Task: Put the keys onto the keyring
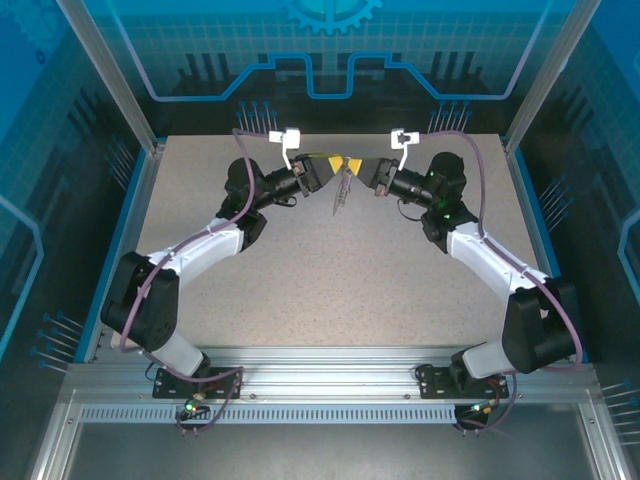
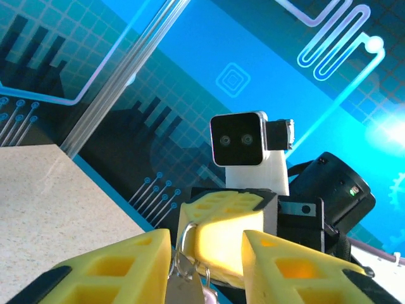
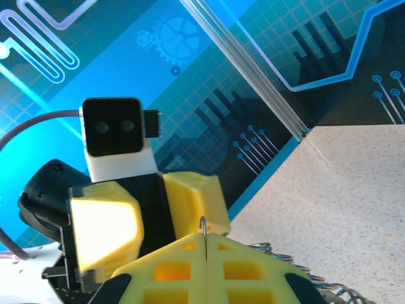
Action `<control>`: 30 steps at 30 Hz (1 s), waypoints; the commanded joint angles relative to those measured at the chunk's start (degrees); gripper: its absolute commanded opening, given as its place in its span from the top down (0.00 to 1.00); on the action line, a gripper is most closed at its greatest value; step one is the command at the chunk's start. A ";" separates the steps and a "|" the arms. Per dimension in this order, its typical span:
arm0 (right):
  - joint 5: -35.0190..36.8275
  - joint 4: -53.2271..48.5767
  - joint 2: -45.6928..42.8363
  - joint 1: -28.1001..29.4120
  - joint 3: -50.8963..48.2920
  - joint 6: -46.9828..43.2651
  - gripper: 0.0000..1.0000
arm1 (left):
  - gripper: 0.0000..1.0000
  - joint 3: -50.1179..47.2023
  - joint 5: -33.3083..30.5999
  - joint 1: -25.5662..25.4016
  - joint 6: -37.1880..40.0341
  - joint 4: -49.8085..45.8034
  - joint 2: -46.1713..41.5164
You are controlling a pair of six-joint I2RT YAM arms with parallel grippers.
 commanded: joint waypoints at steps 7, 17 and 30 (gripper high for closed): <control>-9.40 -10.37 3.61 -4.93 9.28 -8.40 1.00 | 0.46 10.53 4.79 3.12 14.73 -27.19 -2.28; -13.58 -16.98 8.30 -5.98 15.19 -12.76 1.00 | 0.01 21.49 1.81 3.62 28.52 -51.93 -0.13; -15.11 -16.62 11.32 -5.99 18.03 -13.40 1.00 | 0.01 24.33 -27.25 3.21 28.01 -57.32 0.95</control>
